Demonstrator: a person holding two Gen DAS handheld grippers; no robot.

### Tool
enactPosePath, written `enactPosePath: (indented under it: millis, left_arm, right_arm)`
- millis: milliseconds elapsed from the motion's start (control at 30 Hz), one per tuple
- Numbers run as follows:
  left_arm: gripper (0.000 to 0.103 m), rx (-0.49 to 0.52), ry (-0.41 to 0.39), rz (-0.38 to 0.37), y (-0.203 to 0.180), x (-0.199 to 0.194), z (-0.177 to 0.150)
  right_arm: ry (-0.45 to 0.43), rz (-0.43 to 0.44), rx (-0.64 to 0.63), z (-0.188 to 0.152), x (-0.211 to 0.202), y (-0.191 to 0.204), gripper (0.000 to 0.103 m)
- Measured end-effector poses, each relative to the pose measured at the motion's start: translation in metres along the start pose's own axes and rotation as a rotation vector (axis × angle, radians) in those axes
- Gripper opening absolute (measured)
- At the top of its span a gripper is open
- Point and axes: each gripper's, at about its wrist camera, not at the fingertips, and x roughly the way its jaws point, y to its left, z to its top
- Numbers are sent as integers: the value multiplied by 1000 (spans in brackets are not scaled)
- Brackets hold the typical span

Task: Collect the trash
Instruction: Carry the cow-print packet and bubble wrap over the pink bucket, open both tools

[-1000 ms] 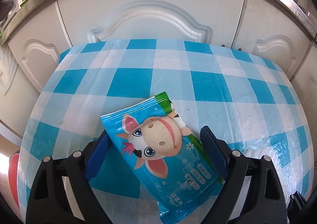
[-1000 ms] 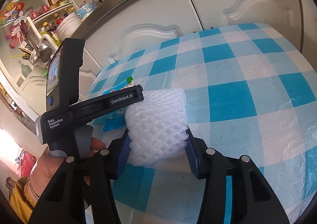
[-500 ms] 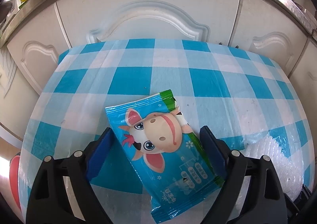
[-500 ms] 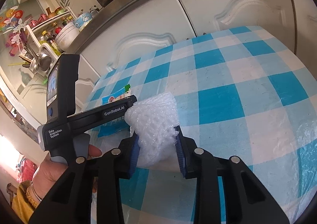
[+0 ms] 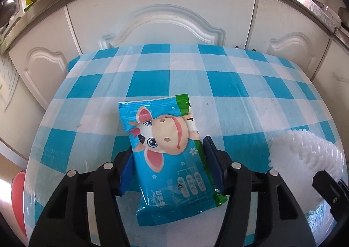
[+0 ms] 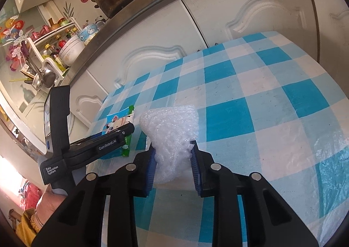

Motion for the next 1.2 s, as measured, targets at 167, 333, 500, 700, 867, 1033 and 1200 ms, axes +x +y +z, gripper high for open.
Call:
enactPosePath:
  millis: [167, 333, 500, 700, 867, 1033, 1200]
  left_arm:
    - [54, -9, -6, -26, 9, -11, -11]
    - [53, -20, -10, -50, 19, -24, -27]
    - [53, -33, -12, -72, 27, -41, -47]
    - [53, -68, -6, -100, 42, -65, -74]
    - [53, -93, 1, -108, 58, -84, -96]
    - [53, -100, 2, -108, 73, -102, -116]
    - [53, -121, -5, -117, 93, -116, -134]
  right_arm:
    - [-18, 26, -4, 0, -4, -1, 30]
    - [-31, 41, -6, 0, -8, 0, 31]
    - [-42, 55, -9, -1, -11, 0, 31]
    - [-49, 65, -15, -3, -15, 2, 31]
    - [-49, 62, -17, -7, -21, 2, 31]
    - [-46, 48, -14, -13, -26, 3, 31]
    - [-43, 37, 13, -20, -32, 1, 31]
